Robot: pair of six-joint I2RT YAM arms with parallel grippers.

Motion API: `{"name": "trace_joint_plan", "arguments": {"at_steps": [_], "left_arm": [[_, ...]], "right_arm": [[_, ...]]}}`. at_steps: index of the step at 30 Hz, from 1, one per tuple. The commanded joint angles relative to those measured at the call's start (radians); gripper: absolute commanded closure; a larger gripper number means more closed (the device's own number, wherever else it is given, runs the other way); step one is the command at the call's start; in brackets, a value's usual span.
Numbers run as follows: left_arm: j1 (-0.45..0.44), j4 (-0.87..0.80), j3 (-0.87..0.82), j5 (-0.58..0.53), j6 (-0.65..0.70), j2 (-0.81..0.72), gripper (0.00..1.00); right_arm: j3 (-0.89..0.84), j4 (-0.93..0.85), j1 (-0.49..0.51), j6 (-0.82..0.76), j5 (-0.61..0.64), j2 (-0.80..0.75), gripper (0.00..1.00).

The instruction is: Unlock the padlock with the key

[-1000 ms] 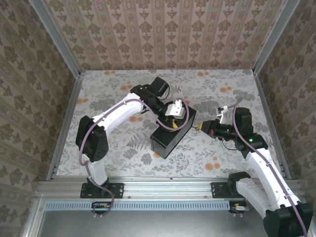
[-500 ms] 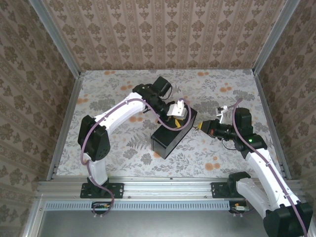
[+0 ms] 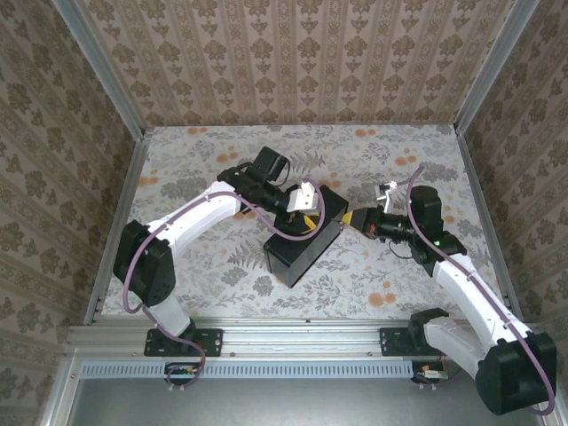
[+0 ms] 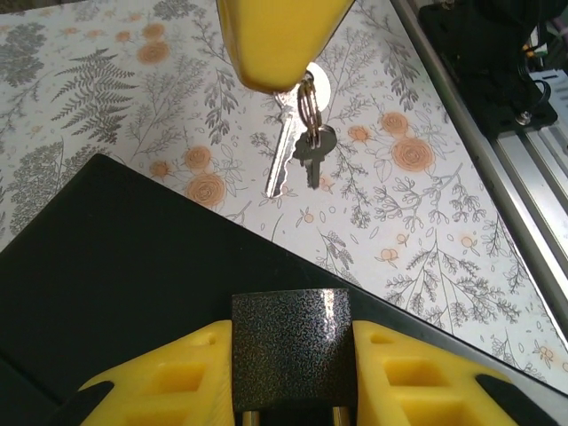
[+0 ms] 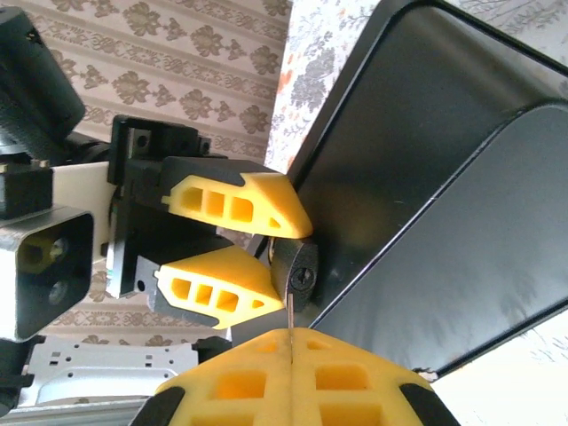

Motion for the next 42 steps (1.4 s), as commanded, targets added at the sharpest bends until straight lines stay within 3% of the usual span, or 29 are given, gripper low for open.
{"name": "trace_joint_plan", "arguments": {"at_steps": [1, 10, 23, 42], "left_arm": [[0.026, 0.059, -0.030, 0.083, -0.056, -0.034, 0.73], [0.036, 0.135, -0.065, 0.134, -0.080, -0.054, 0.73], [0.028, 0.321, -0.191, 0.083, -0.129, -0.137, 0.74], [0.017, 0.340, -0.204, 0.071, -0.122, -0.134, 0.74]], "right_arm": [[0.018, 0.082, 0.006, 0.011, -0.076, 0.016, 1.00], [0.072, 0.027, 0.019, -0.052, -0.142, 0.070, 1.00], [0.086, 0.024, 0.019, -0.067, -0.137, 0.129, 1.00], [0.101, 0.052, 0.030, -0.087, -0.159, 0.202, 1.00]]}}
